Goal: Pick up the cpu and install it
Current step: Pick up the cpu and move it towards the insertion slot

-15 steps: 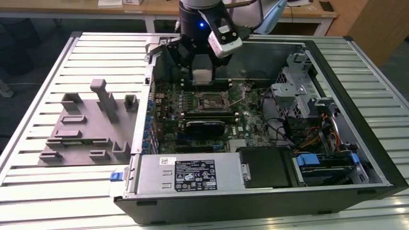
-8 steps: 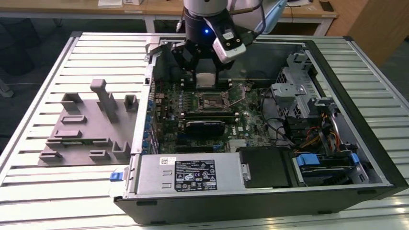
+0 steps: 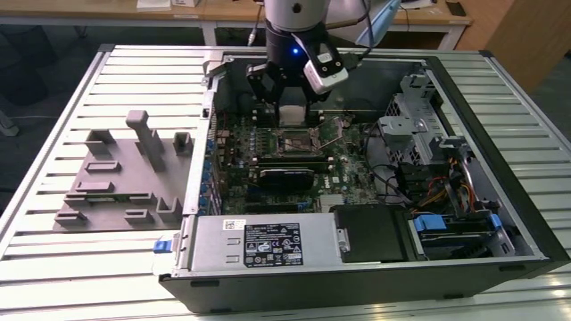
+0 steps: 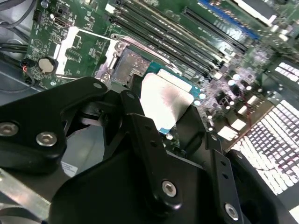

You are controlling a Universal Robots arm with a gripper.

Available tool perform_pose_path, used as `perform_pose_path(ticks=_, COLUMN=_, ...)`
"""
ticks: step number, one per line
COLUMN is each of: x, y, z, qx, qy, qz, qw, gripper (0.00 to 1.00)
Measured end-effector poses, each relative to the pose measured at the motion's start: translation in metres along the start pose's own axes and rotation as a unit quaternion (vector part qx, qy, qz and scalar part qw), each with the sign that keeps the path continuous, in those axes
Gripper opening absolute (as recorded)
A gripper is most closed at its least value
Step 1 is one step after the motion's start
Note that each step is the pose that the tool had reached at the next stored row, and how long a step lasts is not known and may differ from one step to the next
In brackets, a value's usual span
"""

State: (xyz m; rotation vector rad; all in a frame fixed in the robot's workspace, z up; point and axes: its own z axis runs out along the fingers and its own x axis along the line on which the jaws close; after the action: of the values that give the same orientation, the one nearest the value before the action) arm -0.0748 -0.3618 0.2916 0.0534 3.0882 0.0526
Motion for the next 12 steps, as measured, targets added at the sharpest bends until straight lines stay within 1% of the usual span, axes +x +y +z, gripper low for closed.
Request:
perform_pose_path(ticks=5, x=-0.0043, y=0.0051, z=0.0094, qx=0.001, qy=0.0008, qz=0.0, qw=1.0, gripper=0.54)
perform_pose_path(ticks=12, x=-0.0076, y=0.0131, z=0.0223, qx=0.002, qy=0.0017, qz=0.0, qw=1.0, gripper=0.54)
